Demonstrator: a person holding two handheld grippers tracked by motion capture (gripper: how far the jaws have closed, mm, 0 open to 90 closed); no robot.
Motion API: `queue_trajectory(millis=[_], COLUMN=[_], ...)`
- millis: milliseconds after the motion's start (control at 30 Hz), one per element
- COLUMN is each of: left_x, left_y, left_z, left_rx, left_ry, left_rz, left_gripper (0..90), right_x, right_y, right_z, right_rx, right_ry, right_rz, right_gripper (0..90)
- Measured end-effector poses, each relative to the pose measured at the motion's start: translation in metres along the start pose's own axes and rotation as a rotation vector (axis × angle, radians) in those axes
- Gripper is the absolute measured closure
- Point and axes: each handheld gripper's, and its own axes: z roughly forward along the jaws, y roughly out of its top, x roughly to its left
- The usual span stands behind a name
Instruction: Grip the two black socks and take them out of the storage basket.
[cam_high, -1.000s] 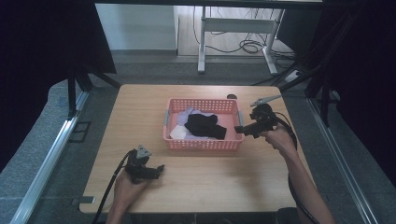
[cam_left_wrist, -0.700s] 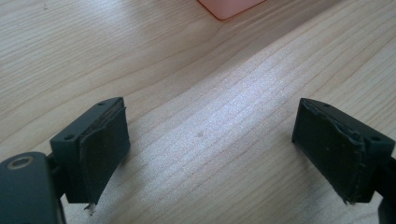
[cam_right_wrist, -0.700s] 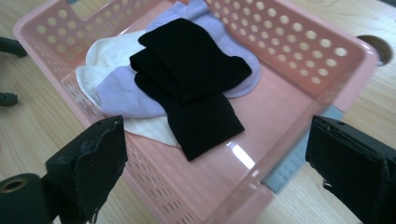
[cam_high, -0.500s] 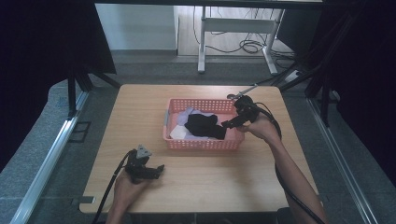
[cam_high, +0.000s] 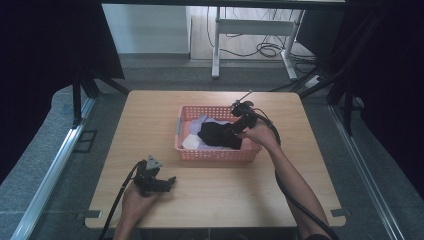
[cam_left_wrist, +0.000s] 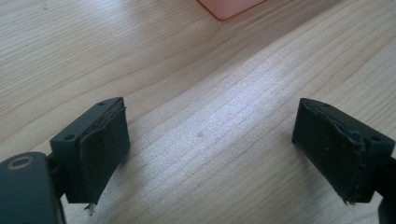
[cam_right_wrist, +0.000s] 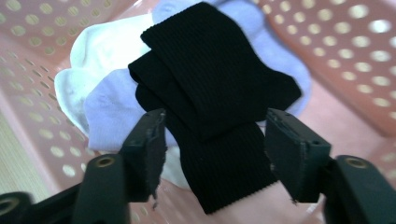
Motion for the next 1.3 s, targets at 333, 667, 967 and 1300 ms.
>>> queue_trajectory(millis=[333,667,967,1300], left_x=[0.000,0.000,0.000,0.000], left_y=[0.000,0.000,0.000,0.000], left_z=[0.000,0.000,0.000,0.000], left_rx=[0.002,0.001,0.000,0.001], left_ry=[0.000,0.000,0.000,0.000], left_rz=[0.000,-0.004,-0.005,-0.003], left_gripper=[10.6,10.6,10.6,10.6], right_x=[0.006,0.008,0.011,0.020], right_y=[0.018,0.020,0.027,0.037], right_z=[0.038,0.061,0.035,-0.005], right_rx=[0.045,0.118,0.106,0.082], right_ry=[0.007,-0.035,-0.034,-0.021], right_rz=[-0.021,-0.061,-0.066,-0.098], right_gripper=[49.2,81.7,85.5,85.4])
